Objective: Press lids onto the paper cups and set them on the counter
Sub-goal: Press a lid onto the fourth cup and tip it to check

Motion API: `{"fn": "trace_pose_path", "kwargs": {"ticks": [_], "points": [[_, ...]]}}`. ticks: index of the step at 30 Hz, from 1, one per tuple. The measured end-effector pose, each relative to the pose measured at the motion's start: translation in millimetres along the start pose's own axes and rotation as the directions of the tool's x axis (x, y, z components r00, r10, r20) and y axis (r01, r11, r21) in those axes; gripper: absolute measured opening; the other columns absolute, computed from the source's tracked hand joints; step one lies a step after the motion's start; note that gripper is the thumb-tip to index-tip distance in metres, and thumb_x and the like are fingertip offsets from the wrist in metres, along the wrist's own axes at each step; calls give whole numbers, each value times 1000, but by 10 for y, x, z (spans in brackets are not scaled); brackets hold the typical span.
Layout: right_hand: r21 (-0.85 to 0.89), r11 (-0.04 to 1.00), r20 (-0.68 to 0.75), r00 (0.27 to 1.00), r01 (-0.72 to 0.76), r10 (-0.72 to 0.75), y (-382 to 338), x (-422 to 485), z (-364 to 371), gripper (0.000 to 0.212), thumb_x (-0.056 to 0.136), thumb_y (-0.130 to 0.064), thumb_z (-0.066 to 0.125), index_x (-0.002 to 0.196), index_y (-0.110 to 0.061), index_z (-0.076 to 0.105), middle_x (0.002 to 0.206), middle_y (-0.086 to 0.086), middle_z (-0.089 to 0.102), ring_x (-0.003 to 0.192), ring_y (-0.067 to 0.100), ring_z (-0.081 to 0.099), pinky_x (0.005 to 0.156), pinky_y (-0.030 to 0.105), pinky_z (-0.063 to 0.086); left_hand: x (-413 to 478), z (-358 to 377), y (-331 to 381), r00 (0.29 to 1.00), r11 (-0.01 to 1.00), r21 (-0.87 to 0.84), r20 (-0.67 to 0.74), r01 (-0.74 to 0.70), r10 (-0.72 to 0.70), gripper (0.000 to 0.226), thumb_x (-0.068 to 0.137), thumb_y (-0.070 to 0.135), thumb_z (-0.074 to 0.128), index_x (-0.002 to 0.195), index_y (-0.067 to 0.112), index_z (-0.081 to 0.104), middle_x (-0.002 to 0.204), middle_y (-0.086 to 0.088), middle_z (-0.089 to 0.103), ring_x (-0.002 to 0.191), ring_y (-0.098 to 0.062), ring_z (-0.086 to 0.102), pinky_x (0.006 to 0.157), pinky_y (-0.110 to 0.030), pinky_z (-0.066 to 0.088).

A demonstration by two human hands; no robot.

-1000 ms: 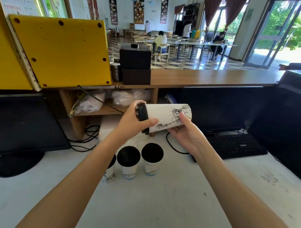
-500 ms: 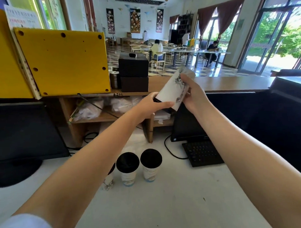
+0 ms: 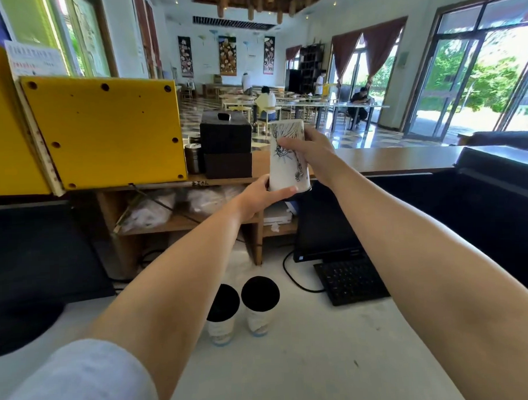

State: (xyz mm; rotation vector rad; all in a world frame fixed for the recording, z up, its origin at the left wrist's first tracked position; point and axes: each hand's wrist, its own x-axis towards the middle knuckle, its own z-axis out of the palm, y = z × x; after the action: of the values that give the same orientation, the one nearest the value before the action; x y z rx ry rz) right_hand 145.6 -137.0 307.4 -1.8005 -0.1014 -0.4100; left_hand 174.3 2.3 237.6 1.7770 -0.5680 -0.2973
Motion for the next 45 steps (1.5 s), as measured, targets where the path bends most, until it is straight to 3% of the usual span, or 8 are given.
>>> {"fn": "trace_pose_path", "kwargs": {"ticks": [8, 12, 14, 16, 25, 31, 38, 45], "points": [[28, 999, -22, 999, -28, 28, 87, 29, -51, 48, 71, -33, 78, 114, -17, 60, 108, 1, 69, 96, 18, 67, 89, 39, 55, -7, 100, -156, 999, 972, -233, -29, 28, -35, 72, 82, 36, 68, 141, 19, 30, 130, 1, 51, 109, -12, 52, 88, -29, 45], [233, 970, -47, 995, -70, 83, 145, -10, 5, 55, 71, -27, 79, 118, -12, 54, 114, 7, 66, 102, 21, 66, 91, 43, 54, -127, 419, -364, 991, 548, -828, 64, 120, -121, 67, 84, 48, 60, 135, 11, 38, 129, -19, 48, 119, -33, 53, 94, -51, 49], [303, 948, -26, 994, -97, 110, 236, -71, 27, 51, 77, -22, 76, 121, -7, 54, 114, 9, 66, 101, 21, 65, 91, 41, 54, -151, 519, -389, 995, 306, -948, 64, 84, -76, 73, 78, 47, 66, 133, 5, 41, 125, -23, 50, 118, -34, 55, 92, -54, 50], [369, 922, 9, 993, -114, 119, 313, -125, -32, 55, 77, -20, 76, 124, -4, 52, 116, 12, 64, 101, 21, 64, 90, 38, 54, -177, 500, -320, 998, 232, -972, 20, 35, -66, 61, 79, 39, 67, 126, 3, 47, 122, -22, 52, 111, -32, 58, 91, -52, 52], [-55, 989, 282, 948, -135, 145, 349, -185, -494, 76, 71, -18, 81, 136, -14, 42, 126, 7, 59, 112, 20, 60, 98, 36, 50, -205, 6, -110, 989, 519, -852, -127, -67, -81, 35, 88, 15, 60, 121, 7, 49, 106, -13, 62, 104, -27, 61, 89, -45, 53], [-552, 830, 331, 934, 75, 136, 316, -190, -340, 70, 72, -25, 80, 131, -15, 44, 120, 2, 55, 107, 19, 56, 88, 31, 50, -178, -167, 208, 972, 835, -517, -221, -189, 83, 29, 82, 8, 67, 105, 18, 53, 104, -2, 60, 103, -22, 58, 88, -42, 52], [-334, 942, 153, 987, 11, 43, 498, -305, -7, 81, 56, -32, 85, 123, -13, 44, 116, 5, 61, 106, 22, 59, 90, 45, 53, -191, -118, 422, 926, 890, -327, -310, -319, 218, 49, 74, 3, 75, 113, 19, 51, 108, 0, 61, 97, -11, 61, 71, -21, 55], [-234, 972, 24, 1000, -8, 14, 522, -423, 237, 71, 64, -28, 84, 121, -15, 45, 112, 3, 63, 101, 19, 62, 84, 36, 56, -180, -103, 340, 956, 920, -328, -263, -217, 131, 82, 39, 37, 93, 111, 20, 58, 117, -10, 65, 111, -30, 61, 92, -55, 50]]}}
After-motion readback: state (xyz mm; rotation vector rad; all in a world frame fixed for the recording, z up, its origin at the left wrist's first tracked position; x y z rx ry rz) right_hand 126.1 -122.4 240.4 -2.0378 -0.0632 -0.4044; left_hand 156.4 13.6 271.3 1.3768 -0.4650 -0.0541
